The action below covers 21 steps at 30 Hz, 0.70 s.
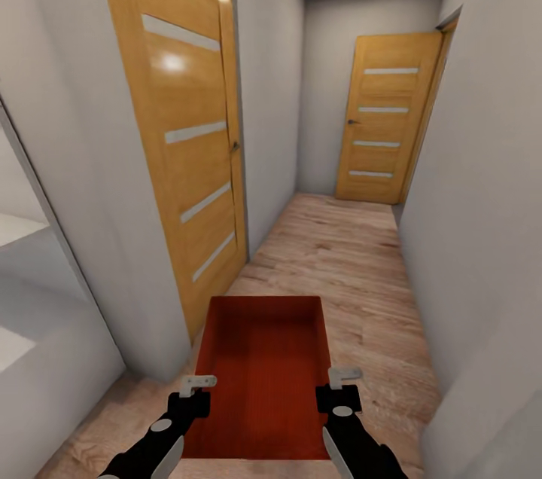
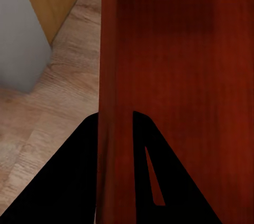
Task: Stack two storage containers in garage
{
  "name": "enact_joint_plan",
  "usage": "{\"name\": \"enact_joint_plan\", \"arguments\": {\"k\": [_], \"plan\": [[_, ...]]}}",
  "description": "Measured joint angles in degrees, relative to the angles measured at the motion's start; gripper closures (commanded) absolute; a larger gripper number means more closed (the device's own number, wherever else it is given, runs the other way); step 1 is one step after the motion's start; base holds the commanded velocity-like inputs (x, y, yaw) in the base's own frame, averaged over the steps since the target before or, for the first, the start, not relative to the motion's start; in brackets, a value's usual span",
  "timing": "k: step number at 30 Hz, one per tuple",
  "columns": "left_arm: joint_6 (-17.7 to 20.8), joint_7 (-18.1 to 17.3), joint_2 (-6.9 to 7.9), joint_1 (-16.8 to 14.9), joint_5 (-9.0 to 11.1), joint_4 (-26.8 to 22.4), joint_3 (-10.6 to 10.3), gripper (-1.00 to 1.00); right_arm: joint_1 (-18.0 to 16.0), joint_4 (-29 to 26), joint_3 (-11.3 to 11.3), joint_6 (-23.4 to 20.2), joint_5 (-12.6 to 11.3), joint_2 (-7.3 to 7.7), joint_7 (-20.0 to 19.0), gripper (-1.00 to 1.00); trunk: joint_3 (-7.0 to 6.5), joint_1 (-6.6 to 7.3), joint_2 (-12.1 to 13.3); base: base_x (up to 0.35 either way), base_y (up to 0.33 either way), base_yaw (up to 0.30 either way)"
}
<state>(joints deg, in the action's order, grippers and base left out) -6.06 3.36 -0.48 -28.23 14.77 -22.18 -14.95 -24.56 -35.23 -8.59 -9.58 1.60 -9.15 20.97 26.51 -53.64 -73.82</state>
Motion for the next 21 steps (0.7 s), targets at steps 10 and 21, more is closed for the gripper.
{"name": "enact_joint_plan", "arguments": {"k": [10, 21], "plan": [[0.0, 0.0, 0.02, 0.0, 0.0, 0.0, 0.1, 1.00, 0.0, 0.1, 0.0, 0.0, 0.1, -0.02, 0.0, 1.00, -0.33, 0.00, 0.0, 0.343, 0.073, -0.141], [0.0, 0.0, 0.05, 0.0, 0.0, 0.0, 0.1, 1.00, 0.0, 0.1, -0.1, 0.0, 0.0, -0.04, 0.0, 1.00, -0.47, 0.00, 0.0, 0.343, 0.072, -0.049]]}}
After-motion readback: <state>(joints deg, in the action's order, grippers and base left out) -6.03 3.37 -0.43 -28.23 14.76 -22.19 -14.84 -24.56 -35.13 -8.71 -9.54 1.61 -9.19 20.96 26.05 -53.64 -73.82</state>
